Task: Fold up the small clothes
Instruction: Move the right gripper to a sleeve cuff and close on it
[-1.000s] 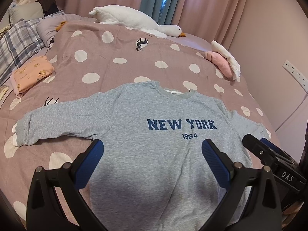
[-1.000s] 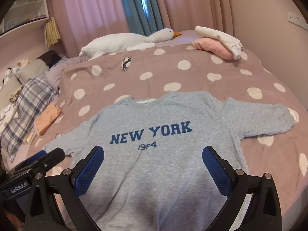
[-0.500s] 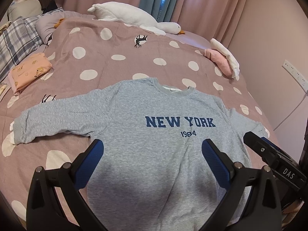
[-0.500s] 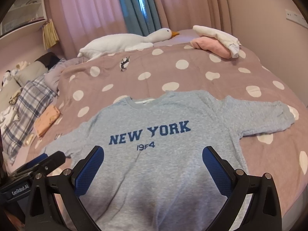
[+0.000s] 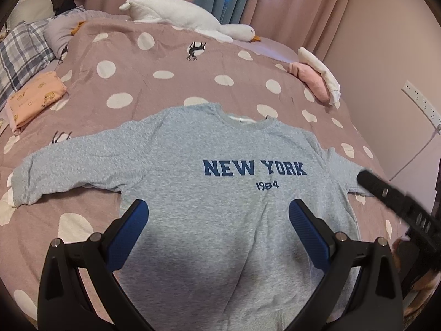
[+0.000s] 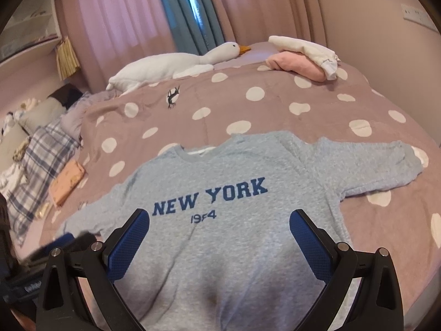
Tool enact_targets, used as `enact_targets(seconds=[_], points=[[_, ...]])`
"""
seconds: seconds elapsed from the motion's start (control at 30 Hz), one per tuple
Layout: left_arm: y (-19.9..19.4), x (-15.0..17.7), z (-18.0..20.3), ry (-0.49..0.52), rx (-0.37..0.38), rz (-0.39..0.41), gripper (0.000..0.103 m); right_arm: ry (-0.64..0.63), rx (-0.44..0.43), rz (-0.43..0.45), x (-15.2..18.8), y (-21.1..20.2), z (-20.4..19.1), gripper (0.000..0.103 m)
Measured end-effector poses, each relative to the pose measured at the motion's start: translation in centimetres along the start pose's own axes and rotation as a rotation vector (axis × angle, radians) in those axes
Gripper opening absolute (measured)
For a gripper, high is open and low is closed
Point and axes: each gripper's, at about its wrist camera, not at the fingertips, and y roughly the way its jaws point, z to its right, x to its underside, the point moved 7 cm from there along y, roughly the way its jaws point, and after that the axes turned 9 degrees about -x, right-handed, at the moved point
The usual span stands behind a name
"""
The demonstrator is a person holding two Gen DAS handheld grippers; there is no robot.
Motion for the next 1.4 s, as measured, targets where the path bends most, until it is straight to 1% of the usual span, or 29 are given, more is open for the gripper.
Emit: enact_targets(seconds=[0.13, 0.2, 0.27, 0.33, 0.37, 0.4, 0.47, 0.57, 0.63, 0.7, 0.73, 0.8, 0.87, 0.93, 1.0, 1.07, 1.17, 1.27, 1.3, 1.37, 1.4], points=[[0.9, 0.6, 0.0, -0.001, 0.002, -0.034, 0.101, 0.071, 0.012, 0.0, -1.0, 0.1, 2.6, 0.088], [1.6, 0.9, 0.1, 0.001, 0.007, -0.058, 0.101, 0.116, 0.025, 0.011, -1.7, -0.2, 4.7, 0.078], [2.1, 1.2, 0.3, 0.006, 0.012, -0.08, 0.099, 0.161, 0.037, 0.018, -2.5, -0.5, 6.6, 0.076], [2.5, 1.5, 0.5, 0.014, 0.017, -0.094, 0.097, 0.202, 0.05, 0.033, -3.4, -1.0, 8.8, 0.072], [2.8, 1.6, 0.6, 0.019, 0.018, -0.105, 0.096, 0.223, 0.062, 0.041, -3.9, -1.4, 9.9, 0.067], [3.1, 1.8, 0.7, 0.02, 0.022, -0.113, 0.095, 0.247, 0.074, 0.047, -4.4, -1.7, 11.1, 0.064], [3.6, 2.1, 0.9, 0.023, 0.03, -0.134, 0.092, 0.315, 0.096, 0.058, -5.2, -2.4, 14.1, 0.064], [4.6, 2.9, 1.5, 0.038, 0.051, -0.178, 0.084, 0.401, 0.128, 0.078, -5.9, -3.3, 18.2, 0.063], [5.3, 3.6, 1.9, 0.062, 0.054, -0.215, 0.08, 0.489, 0.156, 0.095, -5.7, -3.9, 21.4, 0.063], [5.8, 4.1, 2.2, 0.073, 0.065, -0.238, 0.078, 0.582, 0.182, 0.097, -5.1, -4.2, 24.8, 0.063], [6.1, 4.3, 2.3, 0.075, 0.07, -0.253, 0.078, 0.604, 0.201, 0.097, -4.9, -4.3, 25.9, 0.063], [6.8, 4.9, 2.5, 0.072, 0.079, -0.287, 0.077, 0.655, 0.277, 0.099, -4.0, -4.8, 28.8, 0.054], [7.4, 5.3, 2.6, 0.071, 0.073, -0.311, 0.075, 0.713, 0.371, 0.101, -2.9, -5.6, 31.8, 0.053], [7.8, 5.5, 2.7, 0.074, 0.065, -0.324, 0.074, 0.753, 0.407, 0.111, -2.1, -6.0, 33.8, 0.051], [8.1, 5.6, 2.7, 0.072, 0.066, -0.333, 0.074, 0.783, 0.431, 0.102, -1.4, -5.9, 35.4, 0.048], [8.3, 5.6, 2.7, 0.068, 0.065, -0.34, 0.074, 0.814, 0.426, 0.096, -0.6, -5.4, 36.7, 0.048], [8.6, 5.7, 2.7, 0.068, 0.057, -0.347, 0.074, 0.844, 0.4, 0.087, 0.1, -4.2, 37.3, 0.048], [8.8, 5.6, 2.8, 0.067, 0.053, -0.347, 0.074, 0.838, 0.366, 0.138, -0.3, -3.4, 37.4, 0.047], [8.9, 5.6, 2.8, 0.064, 0.053, -0.347, 0.074, 0.832, 0.342, 0.15, -0.5, -3.1, 37.2, 0.042], [9.0, 5.5, 2.7, 0.053, 0.055, -0.349, 0.074, 0.842, 0.269, 0.148, -0.8, -2.1, 36.7, 0.037], [9.1, 5.4, 2.7, 0.048, 0.056, -0.35, 0.074, 0.84, 0.248, 0.139, -0.9, -1.5, 36.4, 0.031]])
